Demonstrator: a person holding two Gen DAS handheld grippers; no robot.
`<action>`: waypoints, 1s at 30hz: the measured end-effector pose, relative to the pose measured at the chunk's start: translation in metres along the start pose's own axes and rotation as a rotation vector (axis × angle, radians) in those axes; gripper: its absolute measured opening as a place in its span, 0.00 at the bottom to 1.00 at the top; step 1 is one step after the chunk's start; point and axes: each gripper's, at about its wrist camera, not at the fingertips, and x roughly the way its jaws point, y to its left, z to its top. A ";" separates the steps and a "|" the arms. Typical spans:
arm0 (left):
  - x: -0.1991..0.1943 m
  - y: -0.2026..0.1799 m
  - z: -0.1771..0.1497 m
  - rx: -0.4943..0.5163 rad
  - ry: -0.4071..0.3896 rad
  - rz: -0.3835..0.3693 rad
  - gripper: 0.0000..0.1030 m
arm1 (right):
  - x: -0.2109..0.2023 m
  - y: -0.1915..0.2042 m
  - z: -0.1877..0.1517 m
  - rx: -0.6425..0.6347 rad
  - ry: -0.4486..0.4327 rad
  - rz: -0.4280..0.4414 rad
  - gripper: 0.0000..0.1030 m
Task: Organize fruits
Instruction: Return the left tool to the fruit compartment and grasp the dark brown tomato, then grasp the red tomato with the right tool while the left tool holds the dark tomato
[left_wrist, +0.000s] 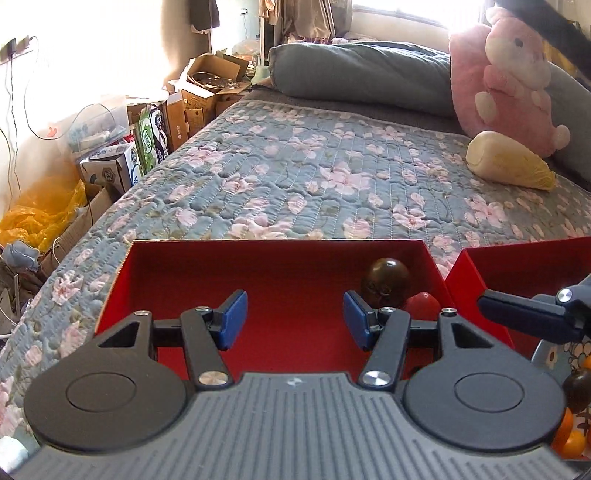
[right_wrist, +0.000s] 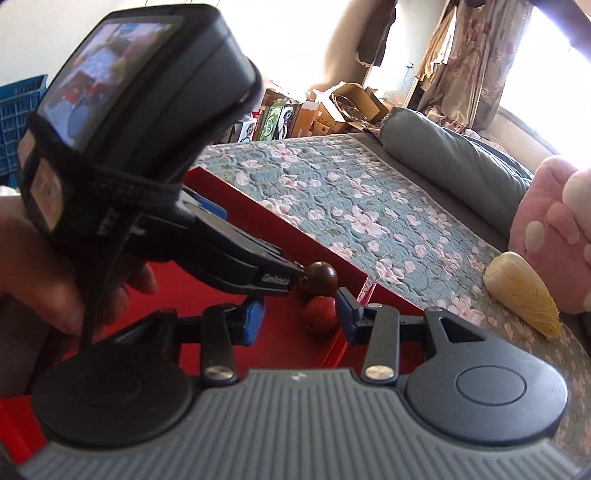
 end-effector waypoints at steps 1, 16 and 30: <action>0.006 0.000 0.001 -0.002 0.002 -0.008 0.62 | 0.006 0.000 0.000 -0.014 0.014 -0.004 0.43; 0.034 0.006 0.024 -0.050 -0.024 -0.180 0.61 | 0.059 0.029 -0.008 -0.311 0.139 -0.125 0.43; 0.029 -0.011 0.019 0.031 -0.011 -0.313 0.62 | 0.025 0.035 -0.013 -0.258 0.113 -0.088 0.32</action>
